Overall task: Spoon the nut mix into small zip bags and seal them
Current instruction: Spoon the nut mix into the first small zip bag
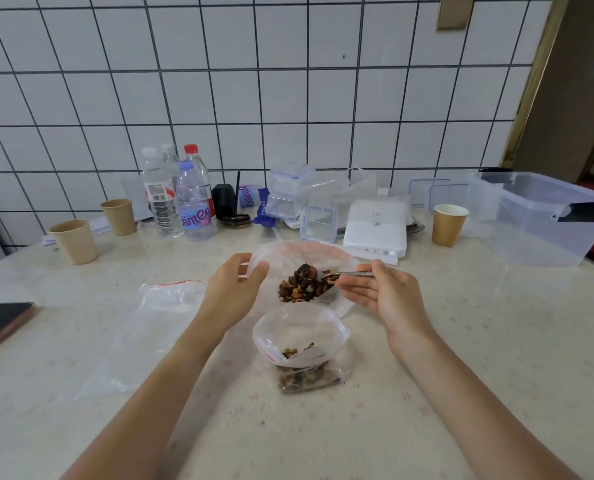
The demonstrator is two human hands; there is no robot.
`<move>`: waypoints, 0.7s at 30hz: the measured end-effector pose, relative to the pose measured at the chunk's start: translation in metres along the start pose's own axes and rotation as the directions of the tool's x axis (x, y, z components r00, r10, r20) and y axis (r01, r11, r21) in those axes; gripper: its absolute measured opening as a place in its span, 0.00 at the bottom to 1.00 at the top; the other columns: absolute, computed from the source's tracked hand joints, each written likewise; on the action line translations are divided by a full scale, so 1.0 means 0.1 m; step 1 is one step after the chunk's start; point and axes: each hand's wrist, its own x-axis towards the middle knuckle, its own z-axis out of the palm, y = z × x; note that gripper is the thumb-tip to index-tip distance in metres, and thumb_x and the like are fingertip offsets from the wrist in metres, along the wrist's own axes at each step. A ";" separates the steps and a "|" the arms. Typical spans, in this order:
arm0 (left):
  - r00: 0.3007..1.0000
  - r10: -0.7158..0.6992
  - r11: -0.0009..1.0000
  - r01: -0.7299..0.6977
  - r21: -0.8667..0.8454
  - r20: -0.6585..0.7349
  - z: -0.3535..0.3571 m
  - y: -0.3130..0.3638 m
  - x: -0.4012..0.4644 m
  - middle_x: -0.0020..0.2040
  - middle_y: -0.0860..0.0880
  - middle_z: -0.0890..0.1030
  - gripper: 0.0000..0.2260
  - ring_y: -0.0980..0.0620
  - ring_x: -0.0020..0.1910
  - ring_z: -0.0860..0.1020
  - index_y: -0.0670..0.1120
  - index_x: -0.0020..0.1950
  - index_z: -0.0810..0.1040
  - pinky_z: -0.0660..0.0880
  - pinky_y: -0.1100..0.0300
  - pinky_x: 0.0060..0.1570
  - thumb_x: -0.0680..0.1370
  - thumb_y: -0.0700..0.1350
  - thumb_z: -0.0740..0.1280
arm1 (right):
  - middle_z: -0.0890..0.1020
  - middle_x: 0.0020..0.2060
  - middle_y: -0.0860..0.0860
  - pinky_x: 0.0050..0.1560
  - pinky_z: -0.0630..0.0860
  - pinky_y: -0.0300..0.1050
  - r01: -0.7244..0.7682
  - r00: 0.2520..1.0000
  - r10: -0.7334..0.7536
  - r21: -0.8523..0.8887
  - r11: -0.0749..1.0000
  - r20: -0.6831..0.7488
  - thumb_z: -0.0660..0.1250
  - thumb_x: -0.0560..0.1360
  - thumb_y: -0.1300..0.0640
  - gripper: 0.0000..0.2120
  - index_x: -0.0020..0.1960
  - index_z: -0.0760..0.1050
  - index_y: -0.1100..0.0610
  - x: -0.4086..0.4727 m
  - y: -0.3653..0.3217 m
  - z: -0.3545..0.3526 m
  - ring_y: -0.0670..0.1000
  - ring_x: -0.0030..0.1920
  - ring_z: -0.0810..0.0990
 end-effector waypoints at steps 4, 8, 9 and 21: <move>0.981 0.165 0.979 -0.150 0.138 -0.106 -0.12 0.05 -0.04 0.66 0.52 0.78 0.23 0.55 0.61 0.75 0.49 0.71 0.75 0.74 0.55 0.60 0.79 0.57 0.71 | 0.87 0.42 0.64 0.40 0.85 0.45 0.026 0.999 -0.027 0.021 0.999 0.023 0.55 0.88 0.54 0.19 0.52 0.78 0.66 -0.02 -0.12 -0.04 0.62 0.45 0.89; 0.948 0.299 0.945 -0.278 0.172 -0.112 -0.24 0.18 -0.15 0.50 0.57 0.83 0.09 0.57 0.48 0.80 0.53 0.51 0.81 0.73 0.65 0.44 0.77 0.56 0.74 | 0.86 0.38 0.66 0.39 0.86 0.49 0.047 0.998 -0.048 0.034 0.998 0.029 0.54 0.87 0.53 0.20 0.48 0.77 0.65 -0.06 -0.28 -0.09 0.65 0.42 0.88; 0.954 0.294 0.946 -0.283 0.161 -0.053 -0.27 0.20 -0.19 0.44 0.57 0.84 0.08 0.57 0.44 0.81 0.54 0.47 0.81 0.72 0.65 0.41 0.76 0.57 0.74 | 0.86 0.36 0.66 0.37 0.85 0.49 0.058 0.998 -0.059 0.019 0.998 0.030 0.55 0.87 0.53 0.20 0.47 0.77 0.64 -0.07 -0.31 -0.10 0.65 0.40 0.88; 0.864 0.172 0.951 -0.270 0.148 0.473 -0.24 0.28 -0.38 0.38 0.64 0.82 0.11 0.66 0.35 0.77 0.57 0.46 0.87 0.69 0.72 0.32 0.75 0.62 0.71 | 0.81 0.24 0.59 0.29 0.80 0.46 0.333 0.936 -0.270 -0.321 0.887 0.224 0.56 0.87 0.52 0.23 0.39 0.76 0.61 -0.23 -0.39 -0.06 0.62 0.28 0.83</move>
